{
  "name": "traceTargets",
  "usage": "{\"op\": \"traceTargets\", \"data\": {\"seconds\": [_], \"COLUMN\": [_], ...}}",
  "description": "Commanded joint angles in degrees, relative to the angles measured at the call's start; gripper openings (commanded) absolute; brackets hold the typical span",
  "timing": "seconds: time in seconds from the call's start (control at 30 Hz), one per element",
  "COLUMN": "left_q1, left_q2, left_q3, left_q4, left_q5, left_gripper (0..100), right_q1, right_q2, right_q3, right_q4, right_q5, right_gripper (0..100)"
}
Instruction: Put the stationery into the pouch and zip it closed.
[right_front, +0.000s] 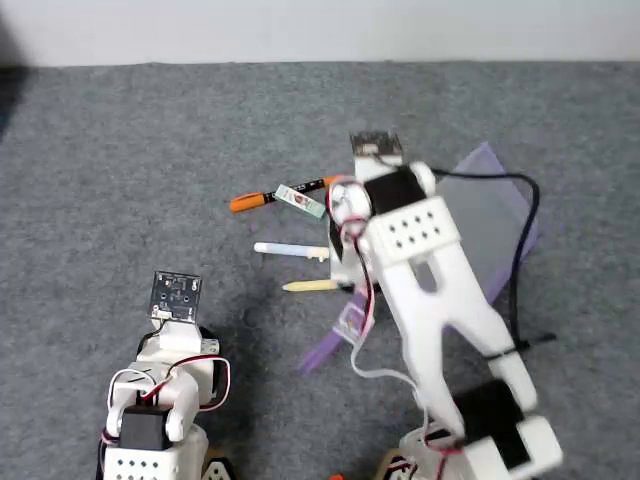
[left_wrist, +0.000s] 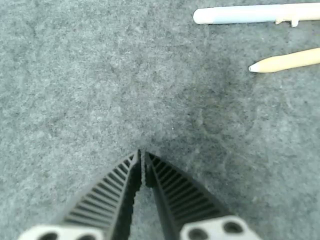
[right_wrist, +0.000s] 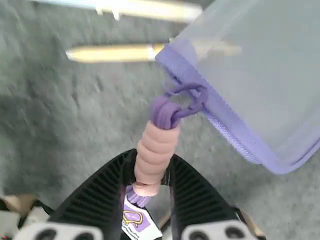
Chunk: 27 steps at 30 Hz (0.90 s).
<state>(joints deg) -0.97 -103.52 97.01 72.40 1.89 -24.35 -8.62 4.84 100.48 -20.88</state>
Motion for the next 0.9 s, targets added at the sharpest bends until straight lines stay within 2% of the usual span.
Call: {"op": "traceTargets", "data": {"seconds": [0.0, 0.2, 0.4, 0.67, 0.77, 0.87], "left_q1": [-0.35, -0.35, -0.35, 0.26, 2.9, 6.59], "left_q2": [-0.79, -0.79, -0.79, -0.79, -0.79, -0.79], "left_q3": [-0.57, -0.57, -0.57, -0.57, -0.57, -0.57], "left_q4": [-0.09, -0.09, -0.09, -0.09, -0.09, -0.09], "left_q5": [0.53, 0.53, 0.53, 0.53, 0.53, 0.53], "left_gripper": [1, 1, 1, 1, 1, 1], "right_q1": [0.13, 0.22, 0.31, 0.31, 1.71, 4.53], "right_q2": [-8.92, -18.59, -28.09, -34.77, -35.03, -35.21], "right_q3": [6.51, 16.7, 23.56, 24.62, 24.62, 24.62], "right_q4": [2.24, 2.24, 2.42, 2.33, 2.33, 2.51], "right_q5": [0.79, 1.05, 5.01, 5.01, 5.19, 9.05], "right_gripper": [0.8, 0.8, 0.8, 0.8, 0.8, 0.8]}}
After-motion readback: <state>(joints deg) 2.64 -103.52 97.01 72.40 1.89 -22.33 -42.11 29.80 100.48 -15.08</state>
